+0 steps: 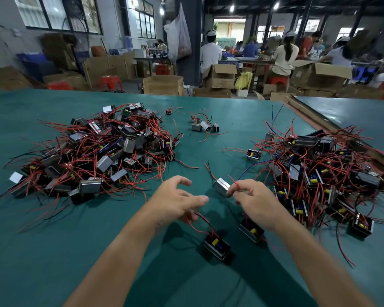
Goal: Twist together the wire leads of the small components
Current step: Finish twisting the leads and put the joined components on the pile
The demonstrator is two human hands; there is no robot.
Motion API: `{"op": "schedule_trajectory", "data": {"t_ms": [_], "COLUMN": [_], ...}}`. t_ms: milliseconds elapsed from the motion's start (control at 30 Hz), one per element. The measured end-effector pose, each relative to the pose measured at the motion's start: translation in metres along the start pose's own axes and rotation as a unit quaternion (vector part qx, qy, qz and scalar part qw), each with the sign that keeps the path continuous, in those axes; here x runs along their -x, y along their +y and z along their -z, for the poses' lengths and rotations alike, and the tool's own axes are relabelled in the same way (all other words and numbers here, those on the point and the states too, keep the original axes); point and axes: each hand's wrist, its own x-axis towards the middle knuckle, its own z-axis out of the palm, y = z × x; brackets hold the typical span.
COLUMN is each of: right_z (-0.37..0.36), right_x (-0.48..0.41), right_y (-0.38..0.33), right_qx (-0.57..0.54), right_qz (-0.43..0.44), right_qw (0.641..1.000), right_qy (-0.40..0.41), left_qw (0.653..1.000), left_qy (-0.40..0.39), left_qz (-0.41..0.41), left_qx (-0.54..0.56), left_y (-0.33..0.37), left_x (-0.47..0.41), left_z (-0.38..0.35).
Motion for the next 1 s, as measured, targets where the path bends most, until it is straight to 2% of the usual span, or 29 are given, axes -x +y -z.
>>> {"op": "schedule_trajectory", "data": {"t_ms": [100, 167, 200, 233, 300, 333, 400, 533, 633, 733, 800, 900, 1000], "right_z": [-0.008, -0.012, -0.015, -0.017, -0.022, -0.022, -0.019, -0.011, -0.009, -0.011, -0.011, -0.006, -0.001], "right_x": [0.001, 0.001, 0.0, 0.001, 0.006, 0.008, 0.009, 0.005, 0.001, 0.002, 0.002, 0.001, 0.0], "right_y": [0.002, -0.002, -0.006, -0.011, -0.021, -0.024, -0.022, -0.011, -0.007, -0.005, -0.004, -0.003, -0.002], "right_qx": [0.127, 0.196, 0.181, 0.118, -0.071, -0.136, -0.171, -0.145, -0.125, -0.067, -0.034, -0.024, -0.034], "right_qz": [-0.02, -0.035, -0.012, 0.029, 0.086, 0.092, 0.089, 0.065, 0.05, 0.056, 0.058, 0.053, 0.035], "right_qw": [0.99, 0.978, 0.983, 0.993, 0.986, 0.976, 0.976, 0.987, 0.991, 0.996, 0.998, 0.998, 0.999], "right_qy": [0.064, 0.062, 0.033, -0.016, -0.125, -0.141, -0.103, -0.022, 0.004, 0.008, 0.018, 0.013, 0.009], "left_qw": [1.0, 1.0, 1.0, 1.0, 0.998, 0.996, 0.995, 0.996, 0.997, 0.978, 0.958, 0.955, 0.971], "left_qy": [0.007, 0.008, 0.002, -0.011, -0.041, -0.054, -0.071, -0.075, 0.005, 0.201, 0.282, 0.291, 0.226], "left_qz": [0.004, 0.008, 0.013, 0.021, 0.043, 0.051, 0.051, 0.045, 0.071, 0.048, -0.004, -0.05, -0.014], "left_qx": [0.029, 0.009, -0.003, -0.005, 0.023, 0.038, 0.036, -0.022, -0.017, -0.039, -0.053, -0.015, -0.083], "left_y": [0.002, 0.0, 0.0, -0.001, -0.001, -0.001, 0.0, -0.001, -0.004, -0.012, -0.014, -0.011, -0.01], "left_x": [0.001, 0.0, 0.001, 0.001, 0.002, 0.002, 0.001, -0.004, -0.012, -0.025, -0.03, -0.029, -0.023], "left_z": [0.002, 0.001, 0.001, 0.0, 0.001, 0.002, 0.002, -0.002, 0.002, 0.017, 0.025, 0.026, 0.024]}}
